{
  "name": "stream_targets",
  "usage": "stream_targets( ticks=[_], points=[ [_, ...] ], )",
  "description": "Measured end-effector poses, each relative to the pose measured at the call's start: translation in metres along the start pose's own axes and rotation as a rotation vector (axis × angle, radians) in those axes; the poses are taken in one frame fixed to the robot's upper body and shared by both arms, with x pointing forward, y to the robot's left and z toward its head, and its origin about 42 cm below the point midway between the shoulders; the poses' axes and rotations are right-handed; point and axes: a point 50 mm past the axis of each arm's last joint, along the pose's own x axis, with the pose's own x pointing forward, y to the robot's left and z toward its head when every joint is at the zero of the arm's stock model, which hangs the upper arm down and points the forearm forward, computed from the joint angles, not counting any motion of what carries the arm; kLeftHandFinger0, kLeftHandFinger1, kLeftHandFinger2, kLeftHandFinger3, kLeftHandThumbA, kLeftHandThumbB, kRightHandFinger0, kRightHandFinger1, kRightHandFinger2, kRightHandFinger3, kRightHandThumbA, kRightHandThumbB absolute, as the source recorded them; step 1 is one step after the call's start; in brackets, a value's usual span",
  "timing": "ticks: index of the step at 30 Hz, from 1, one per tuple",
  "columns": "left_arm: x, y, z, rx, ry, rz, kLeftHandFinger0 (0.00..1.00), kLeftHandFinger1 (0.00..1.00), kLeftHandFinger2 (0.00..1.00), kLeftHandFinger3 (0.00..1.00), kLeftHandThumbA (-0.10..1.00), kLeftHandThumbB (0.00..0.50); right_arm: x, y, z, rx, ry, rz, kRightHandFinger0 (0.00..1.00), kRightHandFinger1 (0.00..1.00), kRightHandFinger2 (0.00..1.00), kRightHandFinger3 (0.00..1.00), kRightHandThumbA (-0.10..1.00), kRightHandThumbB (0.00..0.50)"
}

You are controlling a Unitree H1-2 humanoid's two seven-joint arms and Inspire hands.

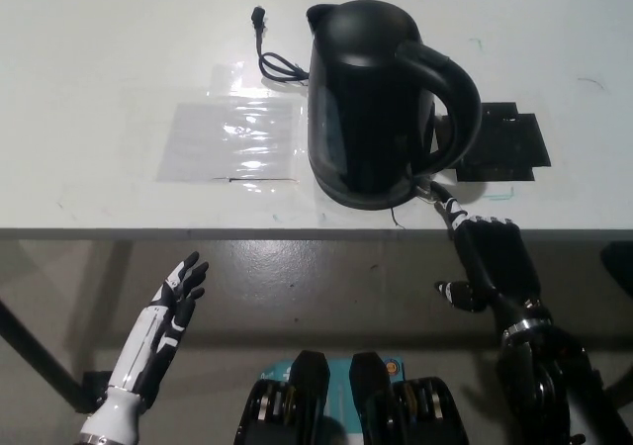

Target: A kettle is kept at the center of the table close to the robot and the robot uses its right index finger to press downwards on the transparent start boiling button

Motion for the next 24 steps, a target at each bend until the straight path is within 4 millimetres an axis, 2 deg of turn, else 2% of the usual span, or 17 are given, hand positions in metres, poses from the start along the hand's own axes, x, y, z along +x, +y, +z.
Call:
stream_targets(
  ticks=[3,6,7,14,19,24],
  points=[
    [0.000,0.000,0.000,0.001,-0.001,0.000,1.00,1.00,1.00,1.00,0.94,0.386,0.000,0.002,-0.002,-0.001,0.006,0.008,0.00,0.00,0.00,1.00,1.00,0.261],
    [0.000,0.000,0.000,0.004,-0.001,-0.001,1.00,1.00,1.00,1.00,0.94,0.403,0.000,0.004,-0.003,-0.002,0.010,0.014,0.00,0.00,0.00,1.00,1.00,0.260],
    [0.000,0.000,0.000,0.005,-0.001,-0.001,1.00,1.00,1.00,1.00,0.93,0.385,0.000,0.004,-0.003,-0.003,0.011,0.015,0.00,0.00,0.00,1.00,1.00,0.260],
    [0.001,0.000,0.001,0.005,-0.003,-0.002,1.00,1.00,1.00,1.00,0.93,0.400,0.003,0.005,-0.004,-0.007,0.017,0.023,0.00,0.00,0.00,1.00,1.00,0.259],
    [0.001,0.000,0.001,0.005,-0.004,-0.002,1.00,1.00,1.00,1.00,0.92,0.378,0.008,0.005,-0.005,-0.012,0.017,0.026,0.00,0.00,0.00,1.00,1.00,0.256],
    [0.001,0.000,0.001,0.005,-0.005,-0.001,1.00,1.00,1.00,1.00,0.93,0.387,0.011,0.003,-0.004,-0.014,0.014,0.022,0.00,0.00,0.00,1.00,1.00,0.257]
  ],
)
